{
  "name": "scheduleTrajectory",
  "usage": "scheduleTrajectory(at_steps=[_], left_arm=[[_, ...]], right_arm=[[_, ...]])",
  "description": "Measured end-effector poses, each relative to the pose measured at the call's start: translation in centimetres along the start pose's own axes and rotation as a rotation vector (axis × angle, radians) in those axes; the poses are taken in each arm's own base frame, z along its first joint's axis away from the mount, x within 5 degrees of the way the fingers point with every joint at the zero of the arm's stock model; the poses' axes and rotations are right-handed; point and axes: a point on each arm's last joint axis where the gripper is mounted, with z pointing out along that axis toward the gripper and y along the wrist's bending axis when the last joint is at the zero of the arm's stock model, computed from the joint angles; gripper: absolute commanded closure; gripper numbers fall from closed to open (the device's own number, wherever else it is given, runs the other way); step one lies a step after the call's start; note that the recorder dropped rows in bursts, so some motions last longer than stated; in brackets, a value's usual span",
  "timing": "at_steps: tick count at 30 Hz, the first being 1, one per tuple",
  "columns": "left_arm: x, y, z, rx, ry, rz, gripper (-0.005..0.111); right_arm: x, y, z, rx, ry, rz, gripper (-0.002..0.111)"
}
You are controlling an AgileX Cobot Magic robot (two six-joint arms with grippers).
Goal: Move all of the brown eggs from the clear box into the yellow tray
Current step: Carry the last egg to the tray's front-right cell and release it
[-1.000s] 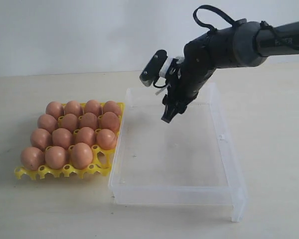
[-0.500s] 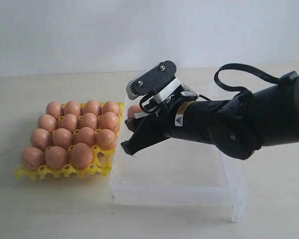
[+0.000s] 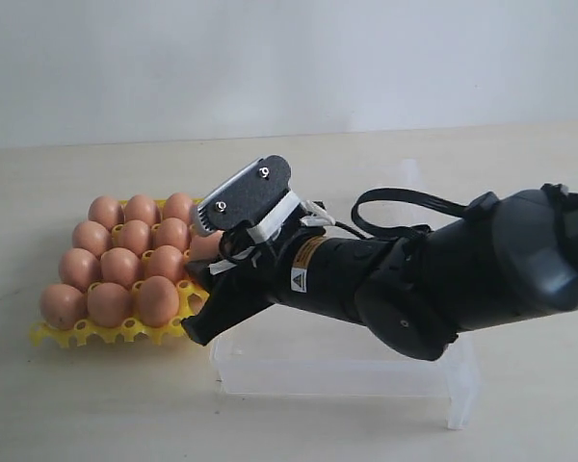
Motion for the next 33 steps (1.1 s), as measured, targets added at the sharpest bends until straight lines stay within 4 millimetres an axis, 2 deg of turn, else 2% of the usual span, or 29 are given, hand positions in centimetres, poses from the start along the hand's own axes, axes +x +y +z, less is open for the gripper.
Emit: scheduleTrajectory(at_steps=[7, 18, 24, 28, 33], left_arm=[[0.0, 0.0, 0.0, 0.0, 0.0, 0.0, 0.107], [0.0, 0.0, 0.0, 0.0, 0.0, 0.0, 0.107], [0.0, 0.0, 0.0, 0.0, 0.0, 0.0, 0.107], [0.0, 0.0, 0.0, 0.0, 0.0, 0.0, 0.107], [0.0, 0.0, 0.0, 0.0, 0.0, 0.0, 0.107]], right_arm=[[0.0, 0.2, 1.7, -0.03, -0.004, 0.057, 0.108], [1.4, 0.4, 3.5, -0.038, 0.033, 0.124, 0.108], [1.3, 0.5, 4.3, -0.046, 0.027, 0.13, 0.107], [1.5, 0.5, 4.6, -0.05, 0.027, 0.127, 0.099], [1.7, 0.6, 4.9, -0.051, 0.031, 0.124, 0.08]])
